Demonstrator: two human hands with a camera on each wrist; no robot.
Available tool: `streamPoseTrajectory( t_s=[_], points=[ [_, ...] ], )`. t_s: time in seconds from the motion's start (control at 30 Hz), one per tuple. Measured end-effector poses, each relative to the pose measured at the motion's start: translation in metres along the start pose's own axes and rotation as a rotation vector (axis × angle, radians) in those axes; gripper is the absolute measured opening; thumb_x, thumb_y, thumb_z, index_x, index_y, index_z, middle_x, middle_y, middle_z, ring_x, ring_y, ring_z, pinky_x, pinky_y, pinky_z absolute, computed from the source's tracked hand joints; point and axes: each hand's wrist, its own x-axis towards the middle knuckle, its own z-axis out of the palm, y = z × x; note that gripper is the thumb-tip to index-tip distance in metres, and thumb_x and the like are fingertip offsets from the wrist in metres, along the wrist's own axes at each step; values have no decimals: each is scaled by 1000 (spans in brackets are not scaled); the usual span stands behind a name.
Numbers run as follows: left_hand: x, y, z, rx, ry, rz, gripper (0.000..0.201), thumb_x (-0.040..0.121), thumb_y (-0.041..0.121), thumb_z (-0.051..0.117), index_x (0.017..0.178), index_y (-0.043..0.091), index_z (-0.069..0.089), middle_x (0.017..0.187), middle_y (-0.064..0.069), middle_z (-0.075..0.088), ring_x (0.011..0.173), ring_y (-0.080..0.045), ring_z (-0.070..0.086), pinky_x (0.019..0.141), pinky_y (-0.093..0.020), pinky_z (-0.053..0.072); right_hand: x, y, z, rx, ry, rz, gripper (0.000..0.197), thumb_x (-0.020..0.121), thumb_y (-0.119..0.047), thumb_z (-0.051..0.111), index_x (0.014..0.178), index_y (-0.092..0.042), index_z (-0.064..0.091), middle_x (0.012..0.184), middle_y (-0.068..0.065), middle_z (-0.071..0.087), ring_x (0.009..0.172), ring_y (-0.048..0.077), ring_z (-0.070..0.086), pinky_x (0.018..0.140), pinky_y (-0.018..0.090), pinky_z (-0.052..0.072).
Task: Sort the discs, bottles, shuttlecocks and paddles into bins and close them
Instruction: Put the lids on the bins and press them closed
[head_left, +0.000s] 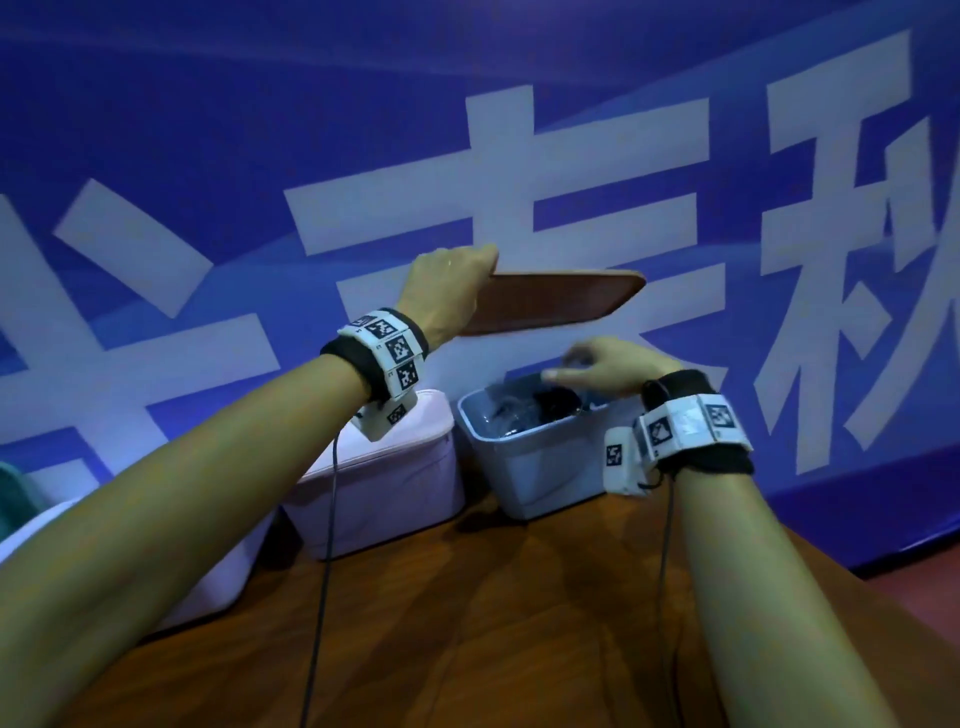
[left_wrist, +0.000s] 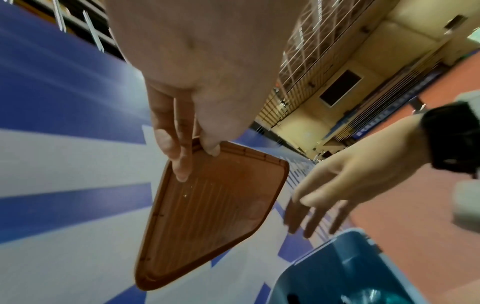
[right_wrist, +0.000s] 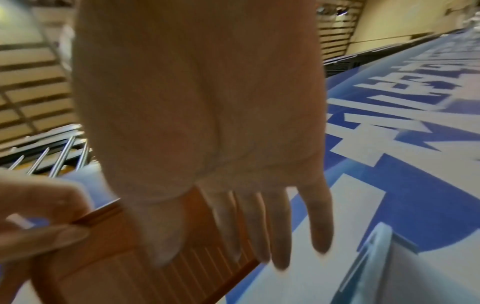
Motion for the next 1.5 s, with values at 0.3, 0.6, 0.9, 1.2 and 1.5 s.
streamPoseTrajectory(
  t_s=[0.3,0.6,0.9,1.2,1.5],
  points=[
    [-77,41,-14,-82,104,19,23,84,1,63,92,19,53,72,-4,60,56,-36,58,45,-32,28,-21,17,-33,1505,444,215,53,104,-44,33,117,3,56,112,24,69,91,38,73,81,50,59],
    [-121,82,24,-642,158,-375,42,96,61,48,94,24,68,90,6,71,80,-16,65,68,-31,53,-13,12,-22,1221,500,341,33,91,9,44,122,10,51,76,17,62,58,26,67,44,31,55],
    [-112,81,34,-1375,-85,-994,40,95,43,59,117,11,49,105,-10,67,86,-22,70,67,-34,61,2,11,-9,1065,632,359,33,89,11,28,74,-9,49,65,5,41,53,19,42,31,12,31],
    [-123,67,29,-1677,-391,-1050,12,94,22,54,86,14,57,58,-2,55,36,-10,40,35,-13,21,-5,27,-6,354,512,435,21,90,-14,48,94,4,59,91,20,58,79,34,54,69,38,46],
    [-129,75,32,-1257,-447,-892,18,96,29,51,85,15,56,56,-4,54,40,-15,47,40,-17,37,-6,34,18,167,626,450,36,101,-26,45,109,5,62,119,28,60,110,46,57,89,44,45]
  ],
)
